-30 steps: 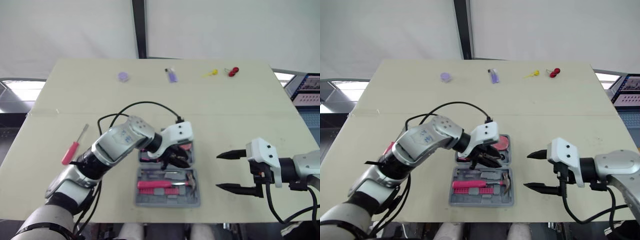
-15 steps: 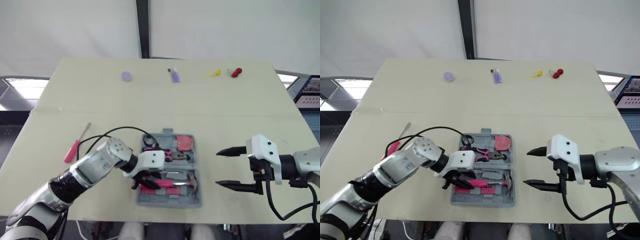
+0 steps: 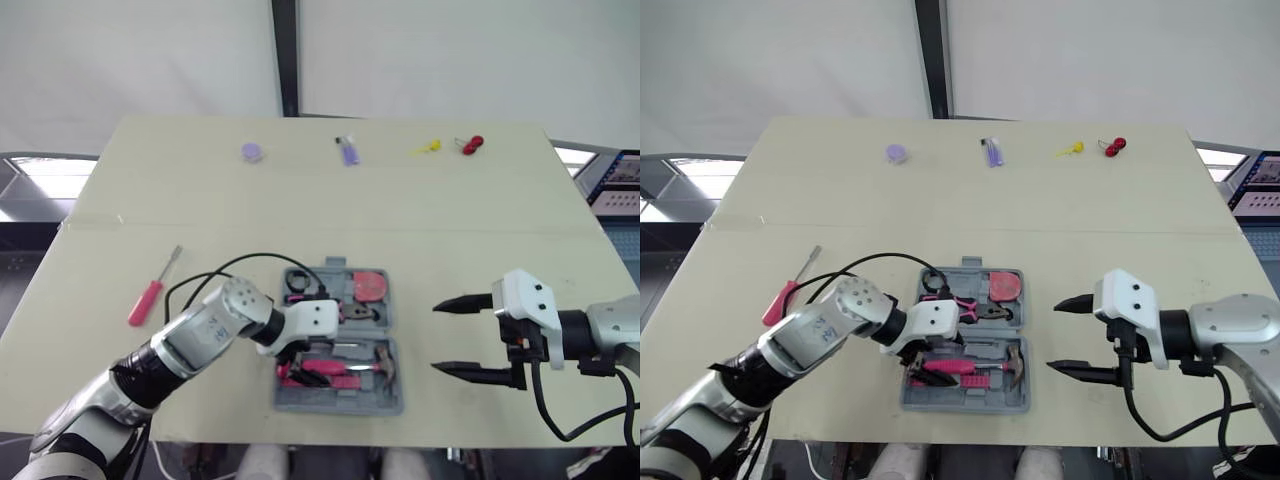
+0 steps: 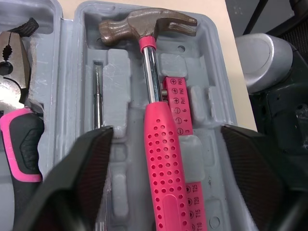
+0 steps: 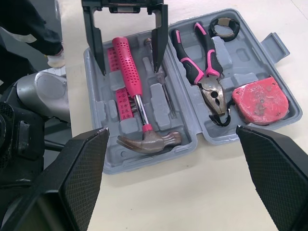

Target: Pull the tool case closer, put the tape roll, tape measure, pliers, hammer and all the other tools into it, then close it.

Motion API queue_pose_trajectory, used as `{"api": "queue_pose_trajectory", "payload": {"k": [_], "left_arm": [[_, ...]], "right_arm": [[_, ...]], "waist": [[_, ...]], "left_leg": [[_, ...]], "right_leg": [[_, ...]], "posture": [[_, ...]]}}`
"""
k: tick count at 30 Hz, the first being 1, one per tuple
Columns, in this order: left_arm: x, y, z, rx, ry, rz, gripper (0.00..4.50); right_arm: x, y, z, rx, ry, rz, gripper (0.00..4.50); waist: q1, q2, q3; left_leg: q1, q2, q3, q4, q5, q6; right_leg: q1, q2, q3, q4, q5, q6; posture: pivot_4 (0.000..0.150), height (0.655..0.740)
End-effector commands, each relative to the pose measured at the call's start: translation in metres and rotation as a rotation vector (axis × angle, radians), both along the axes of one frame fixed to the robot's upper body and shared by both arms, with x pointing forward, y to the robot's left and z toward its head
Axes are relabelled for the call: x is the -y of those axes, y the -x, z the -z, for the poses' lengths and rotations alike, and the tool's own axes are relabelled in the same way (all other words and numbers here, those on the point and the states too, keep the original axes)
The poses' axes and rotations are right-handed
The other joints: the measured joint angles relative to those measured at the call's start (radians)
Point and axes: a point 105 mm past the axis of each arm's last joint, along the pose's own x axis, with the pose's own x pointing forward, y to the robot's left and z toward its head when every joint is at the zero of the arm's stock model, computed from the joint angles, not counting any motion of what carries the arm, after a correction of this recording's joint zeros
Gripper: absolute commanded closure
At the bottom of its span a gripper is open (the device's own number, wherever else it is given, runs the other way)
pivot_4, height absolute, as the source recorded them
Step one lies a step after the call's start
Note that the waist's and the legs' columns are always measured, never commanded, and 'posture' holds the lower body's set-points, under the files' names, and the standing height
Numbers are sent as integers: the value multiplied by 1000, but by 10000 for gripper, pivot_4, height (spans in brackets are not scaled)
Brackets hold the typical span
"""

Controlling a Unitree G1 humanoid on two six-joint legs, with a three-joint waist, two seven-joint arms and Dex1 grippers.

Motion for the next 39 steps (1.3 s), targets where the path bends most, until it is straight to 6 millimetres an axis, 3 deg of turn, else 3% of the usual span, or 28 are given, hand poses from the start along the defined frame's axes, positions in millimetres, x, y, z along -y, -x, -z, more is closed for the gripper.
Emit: {"api": "queue_pose_trajectory", "payload": {"k": [1,38,39], "left_arm": [[2,1,-4,19,14,4,22360],[4,3,21,-31,-59,-50,22360],[4,3,21,-32,-60,-50,25049]], "right_arm": [[-3,1,-5,23,-15,-14,0],[-3,-2,-6,34,-15,-8,0],[-3,-3,-6,35,-16,-7,0]], "waist": [[0,0,0],[0,0,0],[0,0,0]], "left_leg": [[0,0,0,0,0,0],[0,0,0,0,0,0],[0,0,0,0,0,0]], "right_leg": [[0,0,0,0,0,0],[0,0,0,0,0,0],[0,0,0,0,0,0]], "posture": [[1500,7400],[1500,7400],[1500,7400]]}}
